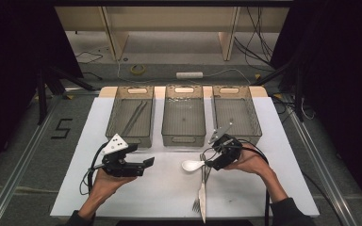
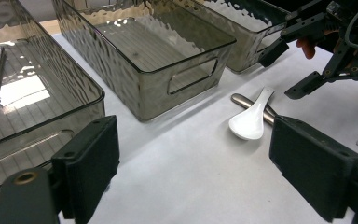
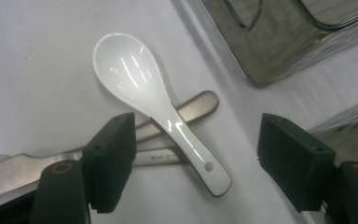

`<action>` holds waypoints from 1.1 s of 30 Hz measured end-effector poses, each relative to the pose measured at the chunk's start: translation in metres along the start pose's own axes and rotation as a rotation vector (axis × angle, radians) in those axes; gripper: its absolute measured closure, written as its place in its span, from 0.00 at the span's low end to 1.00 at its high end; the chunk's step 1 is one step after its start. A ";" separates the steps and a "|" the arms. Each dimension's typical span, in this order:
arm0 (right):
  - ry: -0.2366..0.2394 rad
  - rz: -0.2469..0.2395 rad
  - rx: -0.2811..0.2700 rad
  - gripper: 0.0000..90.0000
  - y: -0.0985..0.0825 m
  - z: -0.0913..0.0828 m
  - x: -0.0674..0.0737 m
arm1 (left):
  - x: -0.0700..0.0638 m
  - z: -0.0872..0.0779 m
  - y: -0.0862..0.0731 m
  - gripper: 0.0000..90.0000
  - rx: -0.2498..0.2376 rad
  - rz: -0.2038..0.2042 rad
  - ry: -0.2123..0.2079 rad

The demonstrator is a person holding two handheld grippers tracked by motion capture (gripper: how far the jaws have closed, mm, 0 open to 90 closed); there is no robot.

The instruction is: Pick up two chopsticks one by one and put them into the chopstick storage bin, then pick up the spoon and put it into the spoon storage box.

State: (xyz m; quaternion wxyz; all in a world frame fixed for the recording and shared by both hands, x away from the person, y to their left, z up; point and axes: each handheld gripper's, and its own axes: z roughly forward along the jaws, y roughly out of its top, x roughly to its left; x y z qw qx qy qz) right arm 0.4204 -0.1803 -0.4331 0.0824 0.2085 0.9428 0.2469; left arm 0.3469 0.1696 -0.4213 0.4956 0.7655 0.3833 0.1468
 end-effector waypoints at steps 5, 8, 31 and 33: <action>0.003 -0.006 0.026 0.33 0.002 0.006 0.001 | -0.002 -0.002 -0.001 0.17 -0.001 0.013 0.004; -0.005 -0.004 0.048 0.34 0.003 0.011 0.001 | -0.002 -0.003 -0.002 0.17 -0.001 0.012 0.003; -0.003 -0.058 0.127 0.50 0.002 0.028 0.002 | -0.006 -0.003 -0.003 0.17 -0.007 0.032 0.000; -0.004 -0.066 0.139 0.51 0.002 0.029 0.002 | -0.006 -0.004 -0.003 0.17 -0.008 0.031 0.002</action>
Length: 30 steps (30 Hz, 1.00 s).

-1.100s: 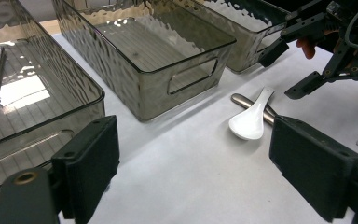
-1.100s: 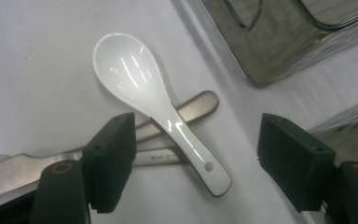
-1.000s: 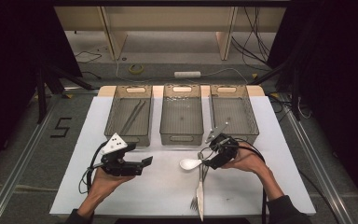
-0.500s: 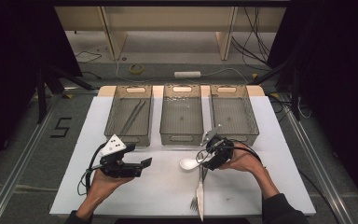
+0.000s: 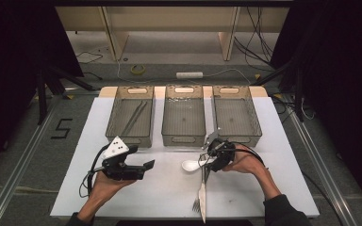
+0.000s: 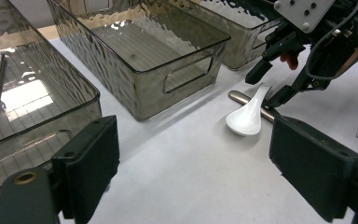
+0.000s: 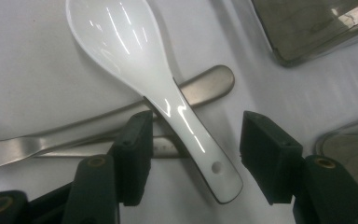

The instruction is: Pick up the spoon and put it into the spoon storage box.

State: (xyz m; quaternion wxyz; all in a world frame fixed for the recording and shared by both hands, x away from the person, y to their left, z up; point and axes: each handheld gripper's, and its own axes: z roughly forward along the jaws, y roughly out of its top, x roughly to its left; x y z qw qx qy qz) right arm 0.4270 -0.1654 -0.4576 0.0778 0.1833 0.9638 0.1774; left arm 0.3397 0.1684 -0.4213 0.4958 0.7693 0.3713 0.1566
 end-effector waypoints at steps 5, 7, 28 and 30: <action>0.007 -0.015 -0.002 0.60 0.002 0.000 0.003 | 0.000 -0.001 -0.001 0.17 0.000 0.003 -0.002; 0.015 -0.014 -0.005 0.62 0.002 0.000 0.003 | 0.000 -0.001 -0.001 0.17 -0.001 0.004 -0.001; 0.069 -0.049 0.017 0.92 0.006 0.001 0.007 | -0.003 0.001 -0.001 0.17 0.007 0.021 0.000; 0.062 -0.050 0.017 0.94 0.006 0.001 0.008 | -0.003 0.001 -0.001 0.17 0.006 0.020 -0.001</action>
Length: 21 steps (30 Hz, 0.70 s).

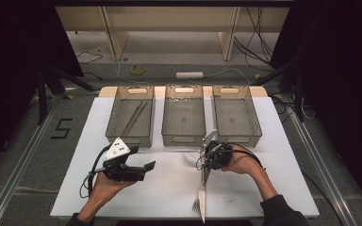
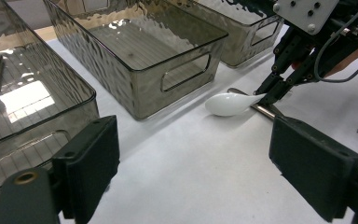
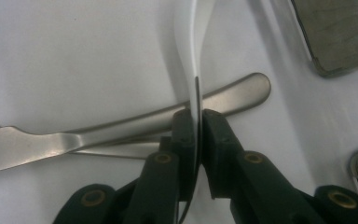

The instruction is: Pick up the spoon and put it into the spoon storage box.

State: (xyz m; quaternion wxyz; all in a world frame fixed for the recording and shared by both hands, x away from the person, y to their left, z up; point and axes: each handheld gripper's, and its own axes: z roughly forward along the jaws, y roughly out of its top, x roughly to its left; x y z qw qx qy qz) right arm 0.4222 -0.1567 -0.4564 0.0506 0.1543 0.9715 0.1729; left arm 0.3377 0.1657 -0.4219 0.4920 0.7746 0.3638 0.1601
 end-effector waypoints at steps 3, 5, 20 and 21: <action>-0.008 -0.010 0.007 0.95 0.001 0.000 0.001 | 0.000 0.000 0.000 0.17 -0.004 -0.003 0.000; -0.009 -0.007 0.010 0.96 0.001 -0.001 0.002 | 0.000 0.000 0.000 0.17 -0.007 -0.006 -0.001; -0.028 0.091 -0.121 0.96 -0.001 -0.028 0.001 | 0.003 -0.002 0.000 0.17 -0.034 -0.023 0.007; -0.038 0.101 -0.136 0.96 -0.001 -0.029 0.001 | 0.004 -0.002 0.000 0.17 -0.036 -0.024 0.006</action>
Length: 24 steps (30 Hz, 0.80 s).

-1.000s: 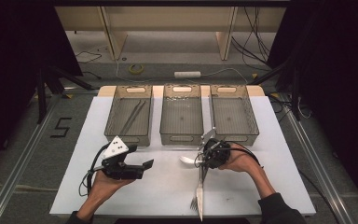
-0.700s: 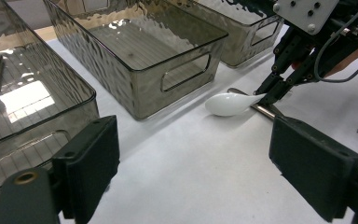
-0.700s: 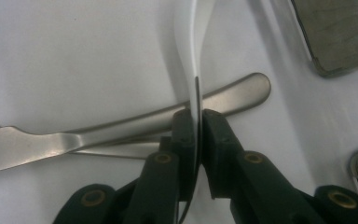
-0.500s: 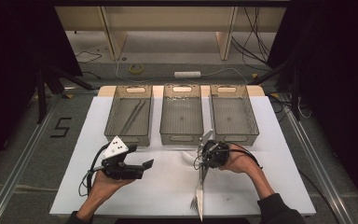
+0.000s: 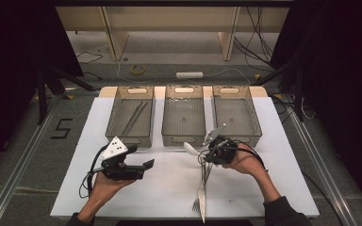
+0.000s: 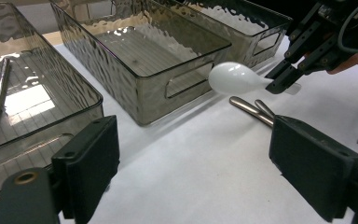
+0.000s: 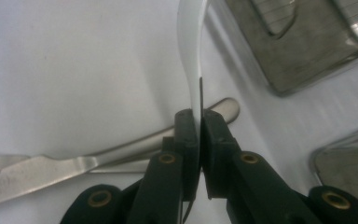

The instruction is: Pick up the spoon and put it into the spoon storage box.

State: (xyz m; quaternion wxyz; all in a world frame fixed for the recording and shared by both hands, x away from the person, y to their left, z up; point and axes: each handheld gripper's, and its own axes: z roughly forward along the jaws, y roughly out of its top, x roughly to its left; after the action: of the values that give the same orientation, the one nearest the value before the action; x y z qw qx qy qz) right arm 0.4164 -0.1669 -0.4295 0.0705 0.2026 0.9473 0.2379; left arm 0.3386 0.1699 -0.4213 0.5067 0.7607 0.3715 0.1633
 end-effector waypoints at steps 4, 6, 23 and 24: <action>-0.008 0.047 -0.050 0.96 0.001 -0.007 -0.001 | 0.001 -0.001 0.000 0.17 -0.016 -0.005 0.008; -0.006 0.065 -0.073 0.96 0.002 -0.009 -0.001 | 0.001 -0.002 0.000 0.17 -0.025 -0.011 0.013; -0.024 0.182 -0.174 0.96 0.011 -0.020 -0.008 | 0.003 -0.003 0.000 0.17 -0.042 -0.015 0.027; -0.026 0.184 -0.182 0.96 0.012 -0.020 -0.009 | 0.003 -0.003 0.000 0.17 -0.042 -0.018 0.028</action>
State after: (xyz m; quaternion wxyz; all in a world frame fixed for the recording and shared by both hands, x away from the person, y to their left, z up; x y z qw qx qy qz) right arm 0.4239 -0.1690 -0.4054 0.0787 0.2845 0.8982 0.3256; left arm 0.3385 0.1740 -0.4200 0.5188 0.7442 0.3817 0.1772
